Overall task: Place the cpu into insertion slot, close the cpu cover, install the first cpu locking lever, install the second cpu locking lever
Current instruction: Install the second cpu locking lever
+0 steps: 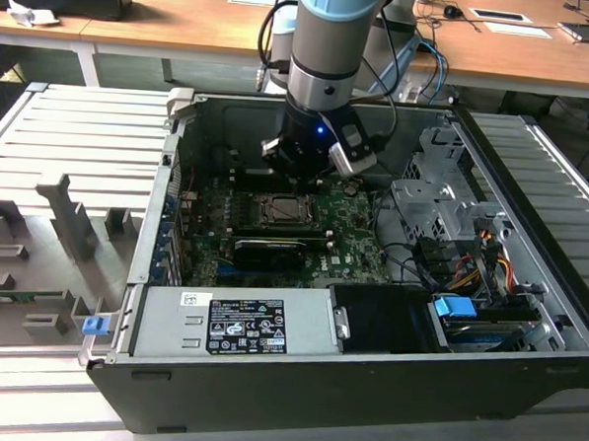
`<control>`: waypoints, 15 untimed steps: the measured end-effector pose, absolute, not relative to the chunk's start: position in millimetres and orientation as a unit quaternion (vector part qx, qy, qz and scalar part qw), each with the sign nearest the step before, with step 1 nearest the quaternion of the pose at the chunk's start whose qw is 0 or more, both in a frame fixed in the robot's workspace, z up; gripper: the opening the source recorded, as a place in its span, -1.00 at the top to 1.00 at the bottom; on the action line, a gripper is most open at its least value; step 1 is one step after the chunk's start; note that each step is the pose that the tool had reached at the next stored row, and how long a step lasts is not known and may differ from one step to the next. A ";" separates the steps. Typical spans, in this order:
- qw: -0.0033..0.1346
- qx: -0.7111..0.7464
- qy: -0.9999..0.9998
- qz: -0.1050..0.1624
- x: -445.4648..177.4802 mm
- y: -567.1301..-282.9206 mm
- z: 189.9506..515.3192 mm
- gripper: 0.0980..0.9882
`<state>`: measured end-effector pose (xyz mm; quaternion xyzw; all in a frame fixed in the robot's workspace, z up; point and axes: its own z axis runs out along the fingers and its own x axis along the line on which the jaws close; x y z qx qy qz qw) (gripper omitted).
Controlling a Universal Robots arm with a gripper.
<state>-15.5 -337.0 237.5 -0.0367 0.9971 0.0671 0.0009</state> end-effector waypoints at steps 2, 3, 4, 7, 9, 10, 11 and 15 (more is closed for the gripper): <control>0.001 -0.037 0.997 0.067 -15.5 -340.3 237.5 0.98; 0.001 -0.037 0.997 0.067 -15.5 -342.4 237.4 0.98; 0.001 -0.037 0.997 0.067 -15.5 -345.3 237.3 0.98; 0.001 -0.037 0.997 0.067 -15.5 -353.1 236.8 0.98; 0.001 -0.037 0.997 0.067 -15.5 -359.6 236.5 0.98; 0.001 -0.037 0.997 0.067 -15.5 -363.9 236.3 0.98; 0.001 -0.037 0.997 0.067 -15.5 -365.7 236.3 0.98; 0.001 -0.037 0.997 0.067 -15.5 -376.4 236.3 0.98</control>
